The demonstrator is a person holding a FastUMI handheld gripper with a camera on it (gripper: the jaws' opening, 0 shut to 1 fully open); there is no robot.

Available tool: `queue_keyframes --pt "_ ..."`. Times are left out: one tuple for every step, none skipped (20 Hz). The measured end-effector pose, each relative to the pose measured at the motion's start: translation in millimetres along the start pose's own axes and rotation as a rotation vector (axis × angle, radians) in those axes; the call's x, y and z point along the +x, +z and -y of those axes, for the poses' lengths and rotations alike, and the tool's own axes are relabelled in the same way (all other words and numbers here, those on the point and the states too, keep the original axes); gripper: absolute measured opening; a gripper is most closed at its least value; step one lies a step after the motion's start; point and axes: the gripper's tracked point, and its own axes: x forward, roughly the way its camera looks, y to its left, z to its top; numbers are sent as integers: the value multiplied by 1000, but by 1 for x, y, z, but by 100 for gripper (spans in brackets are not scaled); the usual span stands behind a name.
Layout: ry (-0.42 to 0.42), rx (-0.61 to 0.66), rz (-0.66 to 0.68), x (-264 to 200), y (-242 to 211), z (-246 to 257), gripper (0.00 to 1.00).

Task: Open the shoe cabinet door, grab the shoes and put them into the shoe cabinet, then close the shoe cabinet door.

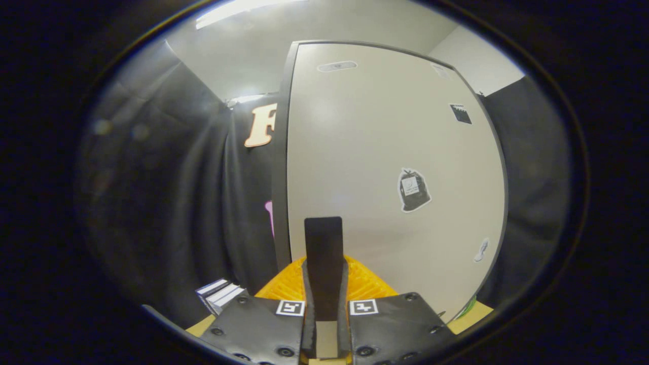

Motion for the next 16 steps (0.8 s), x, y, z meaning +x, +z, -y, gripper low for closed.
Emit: queue_keyframes --pt "0 3 2 -2 1 0 14" --pt "-3 2 3 -6 2 0 13" --pt "-6 -5 7 -9 3 1 11" --pt "-10 -5 8 -14 5 2 9" --pt "-8 -4 4 -13 3 3 8" --pt "-8 -5 2 -19 4 3 8" --pt "-7 -4 -2 -23 4 4 8" --pt "-5 2 -5 -26 3 6 8" --pt "-5 9 -6 -28 4 6 8" --pt "-8 14 -2 -30 5 7 8" --pt "-10 18 3 -34 6 9 8" --pt "-13 19 6 -39 7 10 8" --pt "-16 19 7 -45 8 12 8" --pt "-18 19 6 -52 8 14 8" --pt "-19 20 4 -58 9 16 8" --pt "-21 18 4 -65 9 19 8"
